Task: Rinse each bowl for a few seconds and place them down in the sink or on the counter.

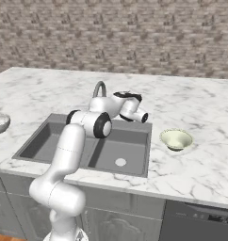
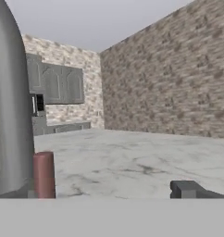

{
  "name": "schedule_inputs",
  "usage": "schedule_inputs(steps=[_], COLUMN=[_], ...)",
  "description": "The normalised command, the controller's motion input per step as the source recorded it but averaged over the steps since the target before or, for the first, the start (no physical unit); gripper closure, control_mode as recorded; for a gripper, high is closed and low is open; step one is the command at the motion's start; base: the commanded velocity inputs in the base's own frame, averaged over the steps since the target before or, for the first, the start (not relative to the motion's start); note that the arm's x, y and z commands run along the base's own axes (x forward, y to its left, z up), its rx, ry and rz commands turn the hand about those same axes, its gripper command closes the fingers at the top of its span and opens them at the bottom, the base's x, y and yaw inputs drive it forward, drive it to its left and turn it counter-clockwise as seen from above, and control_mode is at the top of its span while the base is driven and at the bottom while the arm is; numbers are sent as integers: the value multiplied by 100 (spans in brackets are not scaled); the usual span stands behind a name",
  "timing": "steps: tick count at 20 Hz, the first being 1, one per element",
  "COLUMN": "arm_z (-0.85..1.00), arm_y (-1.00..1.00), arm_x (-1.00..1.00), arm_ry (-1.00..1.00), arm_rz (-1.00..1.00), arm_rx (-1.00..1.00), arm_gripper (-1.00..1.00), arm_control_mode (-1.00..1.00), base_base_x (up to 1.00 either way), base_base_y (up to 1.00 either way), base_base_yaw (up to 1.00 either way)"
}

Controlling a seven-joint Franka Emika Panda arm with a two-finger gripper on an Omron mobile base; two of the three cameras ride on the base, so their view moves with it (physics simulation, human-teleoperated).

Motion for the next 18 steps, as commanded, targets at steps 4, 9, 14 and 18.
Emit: schedule_inputs(steps=[4,9,14,18], arm_z=[-16,-11,-5,0], arm_y=[-2,0,0,2], arm_x=[19,23,20,0], arm_ry=[5,0,0,5], arm_rz=[0,0,0,0], arm_rx=[12,5,2,1], arm_gripper=[-100,-100,100,100], arm_control_mode=[-100,-100,-100,-100], base_base_x=[0,0,0,0], base_base_y=[0,0,0,0], base_base_yaw=[0,0,0,0])
